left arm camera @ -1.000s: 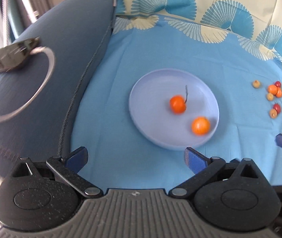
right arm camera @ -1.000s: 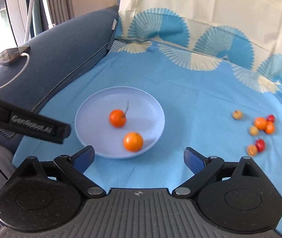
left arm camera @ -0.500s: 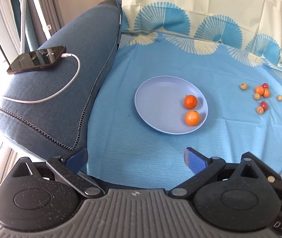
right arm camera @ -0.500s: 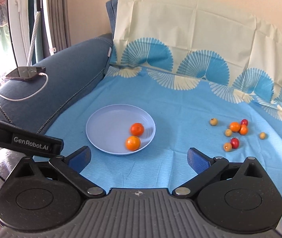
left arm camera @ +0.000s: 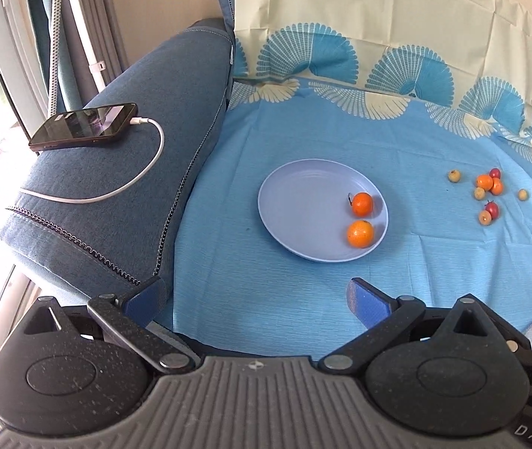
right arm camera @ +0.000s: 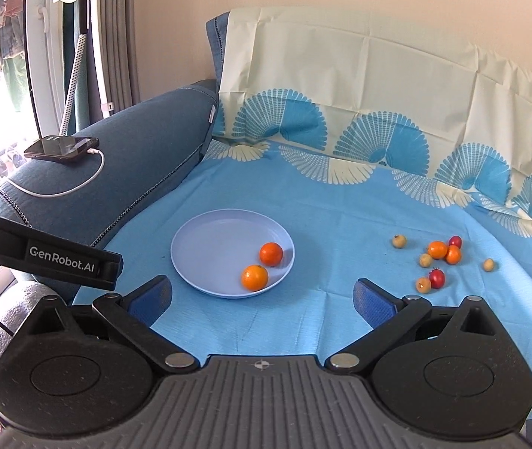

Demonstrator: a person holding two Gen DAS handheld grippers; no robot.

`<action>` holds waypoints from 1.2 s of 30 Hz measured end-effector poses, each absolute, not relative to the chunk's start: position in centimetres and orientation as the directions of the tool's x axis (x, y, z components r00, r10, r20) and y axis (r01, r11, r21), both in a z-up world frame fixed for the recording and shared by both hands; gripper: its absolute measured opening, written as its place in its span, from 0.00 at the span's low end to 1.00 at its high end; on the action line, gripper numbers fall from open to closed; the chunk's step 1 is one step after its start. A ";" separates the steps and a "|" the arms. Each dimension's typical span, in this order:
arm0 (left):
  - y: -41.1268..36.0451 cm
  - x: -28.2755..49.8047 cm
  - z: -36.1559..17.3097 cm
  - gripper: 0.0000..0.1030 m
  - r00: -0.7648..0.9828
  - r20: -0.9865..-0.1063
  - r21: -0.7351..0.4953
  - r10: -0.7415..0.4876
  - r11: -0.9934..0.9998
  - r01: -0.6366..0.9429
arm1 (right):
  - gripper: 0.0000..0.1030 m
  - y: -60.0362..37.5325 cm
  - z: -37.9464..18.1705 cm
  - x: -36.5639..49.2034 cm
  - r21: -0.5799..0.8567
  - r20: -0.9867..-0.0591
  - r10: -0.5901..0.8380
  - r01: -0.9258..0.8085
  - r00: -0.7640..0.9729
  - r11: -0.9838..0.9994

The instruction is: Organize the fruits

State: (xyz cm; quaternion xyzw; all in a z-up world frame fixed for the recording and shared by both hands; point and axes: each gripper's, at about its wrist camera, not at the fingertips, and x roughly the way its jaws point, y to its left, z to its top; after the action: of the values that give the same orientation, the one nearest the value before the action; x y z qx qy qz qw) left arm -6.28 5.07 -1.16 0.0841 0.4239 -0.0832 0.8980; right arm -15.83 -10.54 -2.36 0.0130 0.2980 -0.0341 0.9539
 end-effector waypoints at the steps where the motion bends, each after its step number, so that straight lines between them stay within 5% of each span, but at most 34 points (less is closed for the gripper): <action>1: 5.1 -6.3 -1.2 1.00 0.627 -0.775 0.081 -0.077 0.972 0.220 | 0.99 -10.6 -2.3 -15.9 0.005 -0.570 -0.057 0.073 0.820 0.997; 36: 4.6 -5.1 -1.6 1.00 0.607 -0.790 0.072 -0.084 0.971 0.229 | 0.99 -10.5 -2.9 -14.7 -0.001 -0.592 -0.057 0.070 0.804 0.998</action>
State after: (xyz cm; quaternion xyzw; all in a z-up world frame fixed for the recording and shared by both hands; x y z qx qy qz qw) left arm -5.12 4.58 -1.65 0.0833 0.4343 -0.0878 0.8926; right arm -14.72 -10.47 -2.93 0.0106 0.3114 -0.0335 0.9496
